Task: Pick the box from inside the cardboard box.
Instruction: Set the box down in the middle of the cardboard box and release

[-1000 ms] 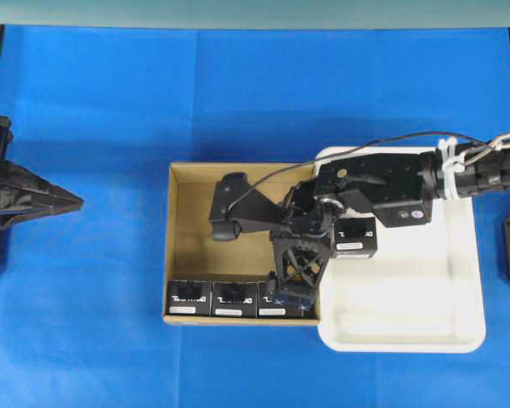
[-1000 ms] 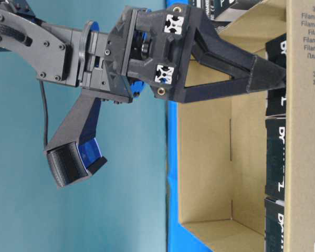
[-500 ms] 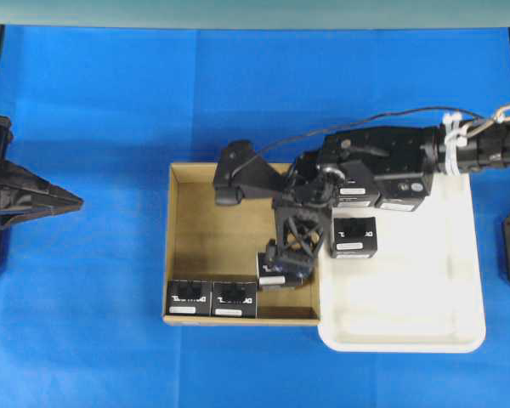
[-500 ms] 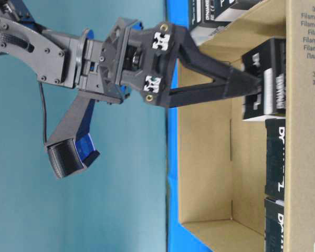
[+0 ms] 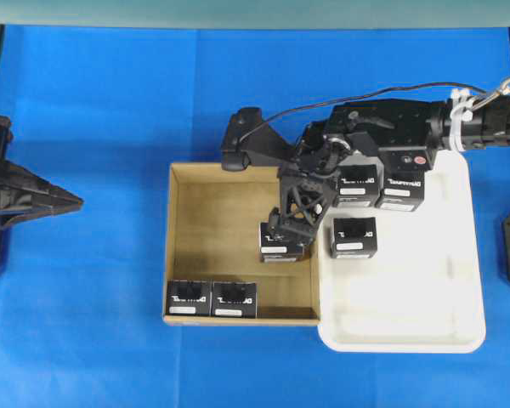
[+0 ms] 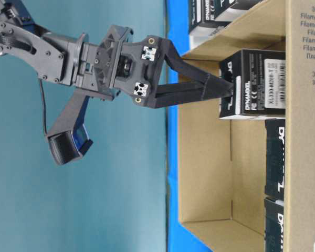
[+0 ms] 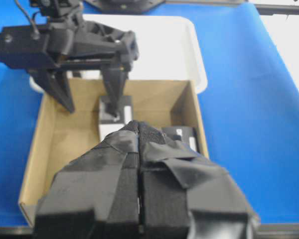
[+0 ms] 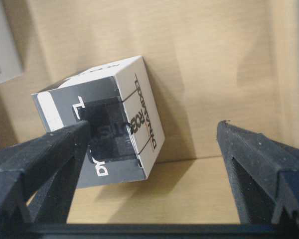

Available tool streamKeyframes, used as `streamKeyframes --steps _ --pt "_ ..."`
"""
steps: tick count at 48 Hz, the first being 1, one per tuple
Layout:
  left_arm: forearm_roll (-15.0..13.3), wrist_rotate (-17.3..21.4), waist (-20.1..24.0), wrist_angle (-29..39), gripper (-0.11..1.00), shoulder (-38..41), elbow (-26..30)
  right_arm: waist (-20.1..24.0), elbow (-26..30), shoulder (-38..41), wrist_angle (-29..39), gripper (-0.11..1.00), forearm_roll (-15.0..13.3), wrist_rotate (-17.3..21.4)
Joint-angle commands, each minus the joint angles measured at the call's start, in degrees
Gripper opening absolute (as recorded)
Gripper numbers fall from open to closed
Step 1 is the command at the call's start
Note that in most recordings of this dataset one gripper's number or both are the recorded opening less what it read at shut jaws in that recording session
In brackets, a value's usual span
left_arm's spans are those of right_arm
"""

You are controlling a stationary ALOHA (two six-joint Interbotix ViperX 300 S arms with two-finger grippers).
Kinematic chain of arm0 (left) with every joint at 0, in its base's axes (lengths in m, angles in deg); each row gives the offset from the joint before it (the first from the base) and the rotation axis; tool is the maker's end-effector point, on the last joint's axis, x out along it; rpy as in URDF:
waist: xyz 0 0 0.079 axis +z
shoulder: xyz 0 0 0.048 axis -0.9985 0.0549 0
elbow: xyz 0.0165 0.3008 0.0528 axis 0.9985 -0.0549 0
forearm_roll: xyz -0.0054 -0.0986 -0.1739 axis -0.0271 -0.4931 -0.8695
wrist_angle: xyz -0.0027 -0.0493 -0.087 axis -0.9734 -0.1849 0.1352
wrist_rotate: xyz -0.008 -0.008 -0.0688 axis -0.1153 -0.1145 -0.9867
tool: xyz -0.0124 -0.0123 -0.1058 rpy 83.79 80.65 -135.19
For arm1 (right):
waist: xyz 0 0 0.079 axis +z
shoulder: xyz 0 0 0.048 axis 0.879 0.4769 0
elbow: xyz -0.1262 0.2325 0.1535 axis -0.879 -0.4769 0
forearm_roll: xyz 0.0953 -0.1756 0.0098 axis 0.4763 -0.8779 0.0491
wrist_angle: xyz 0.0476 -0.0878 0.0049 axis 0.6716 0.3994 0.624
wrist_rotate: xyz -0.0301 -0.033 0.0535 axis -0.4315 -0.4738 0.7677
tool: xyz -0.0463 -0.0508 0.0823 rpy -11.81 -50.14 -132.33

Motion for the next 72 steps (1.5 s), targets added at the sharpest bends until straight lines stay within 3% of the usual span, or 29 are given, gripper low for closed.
streamKeyframes --steps 1,25,41,49,66,72 --pt "0.2 -0.1 0.2 -0.5 -0.07 0.2 1.6 -1.2 -1.1 0.4 -0.3 0.99 -1.3 -0.1" --pt "0.2 0.0 0.4 -0.2 -0.07 -0.5 1.8 -1.2 -0.8 -1.1 -1.1 0.99 0.0 0.3" --pt "0.2 0.1 0.4 -0.2 -0.07 -0.2 1.8 -1.1 3.9 -5.4 2.2 0.99 0.2 1.1" --pt "0.2 0.1 0.4 -0.2 -0.07 -0.4 1.8 -0.9 9.2 -8.6 7.6 0.99 0.2 1.1" --pt "0.2 0.1 0.5 -0.2 -0.07 -0.2 1.8 -0.7 21.4 -13.2 29.5 0.99 0.2 1.6" --pt "0.2 0.1 0.4 -0.2 -0.07 -0.4 1.8 -0.1 25.1 -13.5 34.1 0.99 0.2 2.3"
